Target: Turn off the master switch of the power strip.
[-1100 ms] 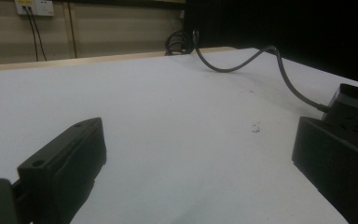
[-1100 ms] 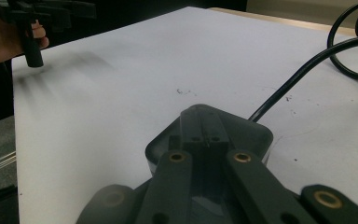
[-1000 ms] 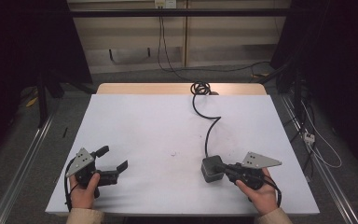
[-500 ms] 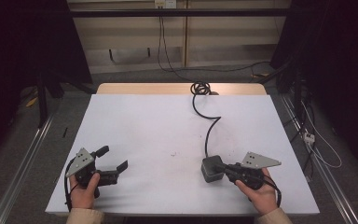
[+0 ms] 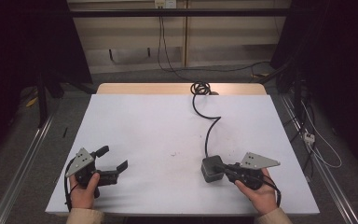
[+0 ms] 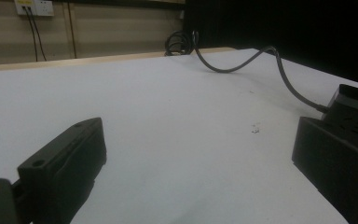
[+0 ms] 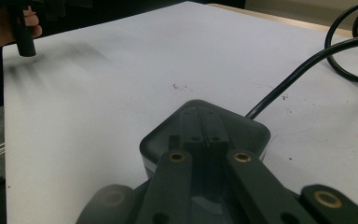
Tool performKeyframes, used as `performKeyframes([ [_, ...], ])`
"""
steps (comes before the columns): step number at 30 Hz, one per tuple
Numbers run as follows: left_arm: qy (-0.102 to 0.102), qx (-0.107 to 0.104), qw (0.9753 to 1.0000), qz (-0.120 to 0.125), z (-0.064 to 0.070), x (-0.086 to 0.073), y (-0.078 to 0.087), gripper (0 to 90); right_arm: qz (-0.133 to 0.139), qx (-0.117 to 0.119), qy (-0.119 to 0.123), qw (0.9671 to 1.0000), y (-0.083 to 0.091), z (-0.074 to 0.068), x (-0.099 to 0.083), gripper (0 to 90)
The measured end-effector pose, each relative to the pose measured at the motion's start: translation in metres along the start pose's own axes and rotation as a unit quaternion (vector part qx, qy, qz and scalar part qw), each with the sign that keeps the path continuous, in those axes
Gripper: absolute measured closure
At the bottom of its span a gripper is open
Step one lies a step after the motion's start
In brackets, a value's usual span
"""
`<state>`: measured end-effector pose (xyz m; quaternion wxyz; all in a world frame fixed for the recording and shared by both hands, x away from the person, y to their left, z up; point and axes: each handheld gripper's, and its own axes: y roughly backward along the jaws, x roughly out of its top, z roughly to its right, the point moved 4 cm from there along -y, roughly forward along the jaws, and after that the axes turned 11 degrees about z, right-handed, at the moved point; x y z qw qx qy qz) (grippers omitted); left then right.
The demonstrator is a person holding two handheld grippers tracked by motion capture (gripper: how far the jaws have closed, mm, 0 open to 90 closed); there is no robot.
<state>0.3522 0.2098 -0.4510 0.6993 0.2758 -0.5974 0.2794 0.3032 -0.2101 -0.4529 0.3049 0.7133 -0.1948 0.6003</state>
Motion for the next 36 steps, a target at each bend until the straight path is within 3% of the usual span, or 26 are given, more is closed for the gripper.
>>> performKeyframes([
  [5, 0.0, 0.0, 1.0, 0.0, 0.0, -0.0001, 0.0, 2.5, -0.005, 0.0, 0.003, 1.0, -0.0004, -0.0008, 0.001, 90.0],
  [8, 0.0, 0.0, 1.0, 0.0, 0.0002, -0.0003, -0.0002, 2.5, -0.009, -0.001, 0.017, 0.9998, -0.0008, -0.0018, 0.0016, 90.0],
  [19, -0.001, 0.0, 1.0, 0.001, 0.0007, -0.0002, -0.0001, 2.5, -0.014, -0.002, 0.001, 0.9999, -0.0009, -0.0009, 0.0023, 90.0],
  [36, 0.0, -0.001, 1.0, 0.002, 0.0013, -0.0001, -0.0006, 2.5, -0.028, -0.008, 0.024, 0.9993, -0.0021, -0.0041, 0.0046, 90.0],
])
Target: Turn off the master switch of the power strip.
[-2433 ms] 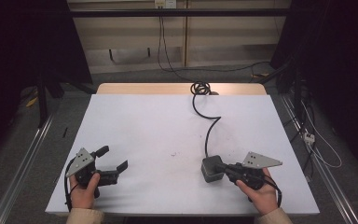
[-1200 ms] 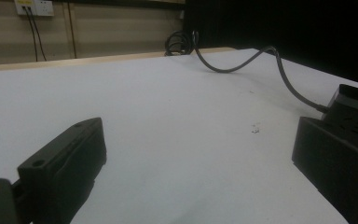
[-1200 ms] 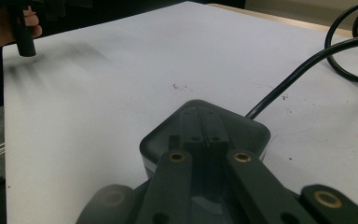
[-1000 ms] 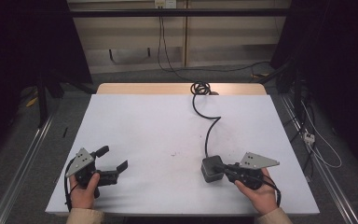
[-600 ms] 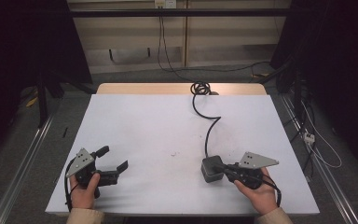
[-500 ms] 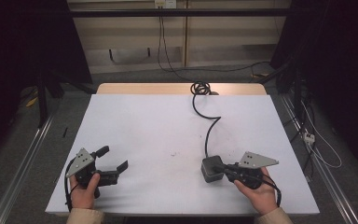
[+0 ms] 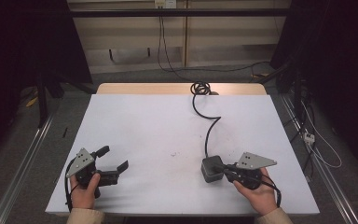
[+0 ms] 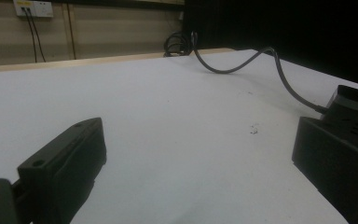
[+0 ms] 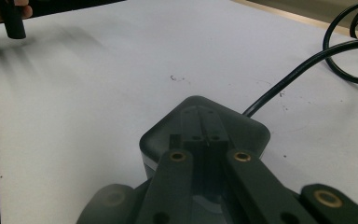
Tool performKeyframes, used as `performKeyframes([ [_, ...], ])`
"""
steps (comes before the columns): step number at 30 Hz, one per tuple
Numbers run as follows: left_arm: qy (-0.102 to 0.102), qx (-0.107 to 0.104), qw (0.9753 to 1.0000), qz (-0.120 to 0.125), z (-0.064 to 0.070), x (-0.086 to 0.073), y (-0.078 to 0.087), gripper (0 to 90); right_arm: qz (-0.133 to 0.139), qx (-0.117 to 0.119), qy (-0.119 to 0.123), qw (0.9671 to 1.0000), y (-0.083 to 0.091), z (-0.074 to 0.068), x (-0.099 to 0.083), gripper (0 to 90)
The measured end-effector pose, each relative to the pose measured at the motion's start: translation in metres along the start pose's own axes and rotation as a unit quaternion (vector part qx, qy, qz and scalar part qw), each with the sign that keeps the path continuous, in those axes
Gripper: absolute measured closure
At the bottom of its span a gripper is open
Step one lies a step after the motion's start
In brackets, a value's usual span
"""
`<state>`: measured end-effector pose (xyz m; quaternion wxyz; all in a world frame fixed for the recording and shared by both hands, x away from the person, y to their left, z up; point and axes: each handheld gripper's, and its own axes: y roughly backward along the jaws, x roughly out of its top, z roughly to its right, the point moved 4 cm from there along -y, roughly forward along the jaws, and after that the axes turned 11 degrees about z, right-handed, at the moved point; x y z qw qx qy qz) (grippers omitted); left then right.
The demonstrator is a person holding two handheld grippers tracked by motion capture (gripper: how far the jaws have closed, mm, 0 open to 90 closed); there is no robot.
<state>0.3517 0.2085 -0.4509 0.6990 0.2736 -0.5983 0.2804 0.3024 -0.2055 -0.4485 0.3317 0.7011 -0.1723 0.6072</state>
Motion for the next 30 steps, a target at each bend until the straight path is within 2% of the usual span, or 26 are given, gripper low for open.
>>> performKeyframes([
  [13, 0.001, 0.0, 1.0, 0.0, 0.0001, -0.0003, -0.0004, 2.5, -0.005, -0.005, 0.004, 1.0, -0.0003, -0.0009, 0.0008, 90.0],
  [30, 0.001, -0.001, 1.0, 0.001, 0.0004, -0.0002, -0.0007, 2.5, -0.008, -0.008, -0.002, 0.9999, -0.0005, -0.0012, 0.0, 90.0],
])
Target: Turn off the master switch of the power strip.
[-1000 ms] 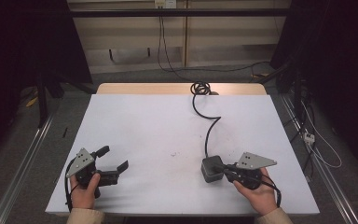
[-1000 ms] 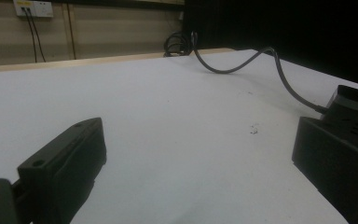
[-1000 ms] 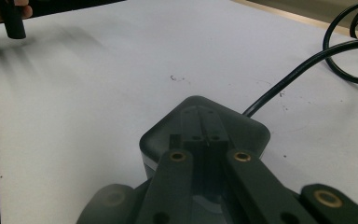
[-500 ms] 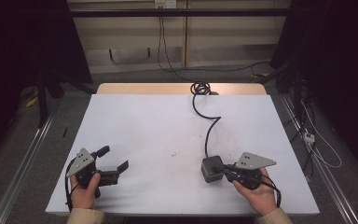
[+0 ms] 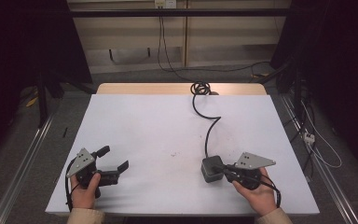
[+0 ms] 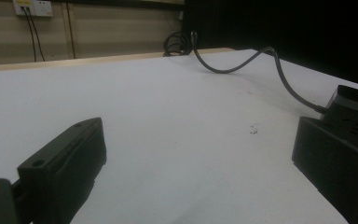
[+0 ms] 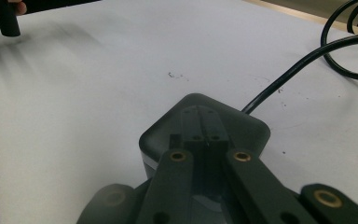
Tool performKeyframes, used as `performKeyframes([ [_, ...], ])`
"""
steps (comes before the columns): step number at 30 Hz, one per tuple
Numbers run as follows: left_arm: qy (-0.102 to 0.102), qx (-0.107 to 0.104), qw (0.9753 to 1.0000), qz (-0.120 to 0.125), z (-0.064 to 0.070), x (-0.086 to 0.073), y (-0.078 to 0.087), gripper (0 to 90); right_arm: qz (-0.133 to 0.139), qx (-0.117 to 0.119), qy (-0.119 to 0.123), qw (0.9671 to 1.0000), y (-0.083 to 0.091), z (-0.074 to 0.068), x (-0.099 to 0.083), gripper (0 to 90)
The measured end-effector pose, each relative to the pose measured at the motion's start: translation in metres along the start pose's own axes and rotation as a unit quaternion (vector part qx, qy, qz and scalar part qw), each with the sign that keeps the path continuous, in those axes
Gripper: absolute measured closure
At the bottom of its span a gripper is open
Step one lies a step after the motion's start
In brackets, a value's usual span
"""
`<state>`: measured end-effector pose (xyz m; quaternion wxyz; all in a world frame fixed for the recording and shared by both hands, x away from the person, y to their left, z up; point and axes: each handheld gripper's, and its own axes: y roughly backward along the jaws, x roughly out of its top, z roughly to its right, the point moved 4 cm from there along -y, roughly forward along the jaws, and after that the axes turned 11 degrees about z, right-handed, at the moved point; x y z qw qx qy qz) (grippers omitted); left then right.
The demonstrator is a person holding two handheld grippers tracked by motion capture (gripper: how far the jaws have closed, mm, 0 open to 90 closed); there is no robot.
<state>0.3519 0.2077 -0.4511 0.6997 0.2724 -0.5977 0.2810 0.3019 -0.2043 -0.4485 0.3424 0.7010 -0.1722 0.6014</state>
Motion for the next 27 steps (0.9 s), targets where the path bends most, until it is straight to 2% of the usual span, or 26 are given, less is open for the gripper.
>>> performKeyframes([
  [27, 0.0, -0.001, 1.0, 0.0, -0.0004, 0.0003, 0.0004, 2.5, 0.005, 0.0, -0.001, 1.0, 0.0002, 0.0001, -0.0002, 90.0],
])
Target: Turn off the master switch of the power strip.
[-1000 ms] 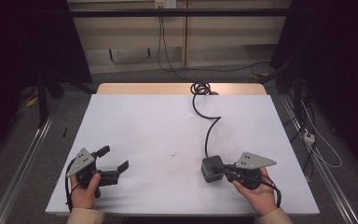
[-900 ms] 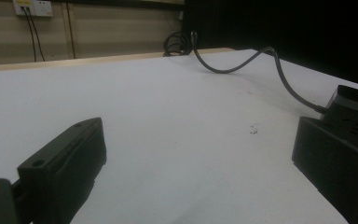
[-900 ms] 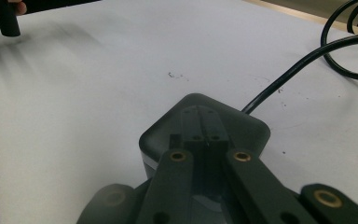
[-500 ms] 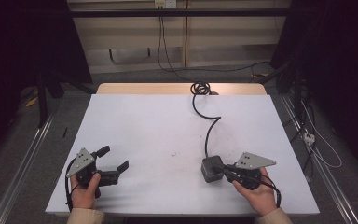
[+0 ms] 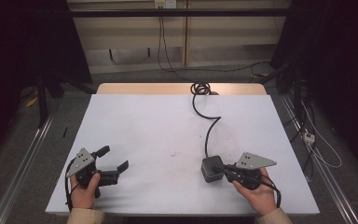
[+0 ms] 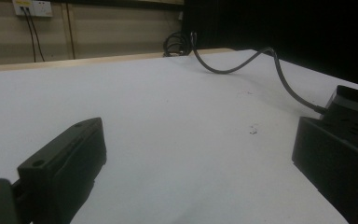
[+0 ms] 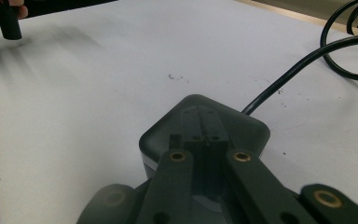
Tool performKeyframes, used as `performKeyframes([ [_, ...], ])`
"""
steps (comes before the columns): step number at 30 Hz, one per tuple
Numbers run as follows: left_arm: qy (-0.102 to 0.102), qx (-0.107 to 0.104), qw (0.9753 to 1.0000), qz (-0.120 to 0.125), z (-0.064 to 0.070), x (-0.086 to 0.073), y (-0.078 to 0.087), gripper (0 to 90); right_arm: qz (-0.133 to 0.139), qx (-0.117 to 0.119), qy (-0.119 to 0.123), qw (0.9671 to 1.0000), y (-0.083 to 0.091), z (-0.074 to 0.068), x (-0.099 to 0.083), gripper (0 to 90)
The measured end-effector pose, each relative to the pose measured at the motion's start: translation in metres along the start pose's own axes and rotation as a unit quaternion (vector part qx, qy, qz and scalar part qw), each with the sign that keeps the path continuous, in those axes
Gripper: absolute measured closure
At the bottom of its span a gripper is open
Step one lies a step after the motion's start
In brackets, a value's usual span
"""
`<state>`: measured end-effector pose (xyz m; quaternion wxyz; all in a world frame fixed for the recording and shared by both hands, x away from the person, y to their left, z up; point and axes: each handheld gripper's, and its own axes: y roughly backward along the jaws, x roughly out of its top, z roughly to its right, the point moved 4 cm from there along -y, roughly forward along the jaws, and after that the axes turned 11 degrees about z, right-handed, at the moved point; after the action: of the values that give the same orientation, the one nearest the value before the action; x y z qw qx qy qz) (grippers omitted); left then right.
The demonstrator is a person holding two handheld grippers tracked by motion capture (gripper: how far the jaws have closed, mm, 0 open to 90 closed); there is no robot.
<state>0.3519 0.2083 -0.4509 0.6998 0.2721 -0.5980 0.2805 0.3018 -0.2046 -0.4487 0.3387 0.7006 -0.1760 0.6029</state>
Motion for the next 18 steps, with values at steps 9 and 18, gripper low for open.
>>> performKeyframes([
  [9, 0.0, 0.0, 1.0, 0.0, -0.0002, 0.0, -0.0001, 2.5, 0.0, 0.0, -0.005, 1.0, 0.0002, 0.0004, 0.0, 90.0],
  [18, 0.0, 0.0, 1.0, 0.0, -0.0003, 0.0001, 0.0001, 2.5, 0.0, -0.002, -0.003, 1.0, 0.0001, 0.0001, 0.0002, 90.0],
])
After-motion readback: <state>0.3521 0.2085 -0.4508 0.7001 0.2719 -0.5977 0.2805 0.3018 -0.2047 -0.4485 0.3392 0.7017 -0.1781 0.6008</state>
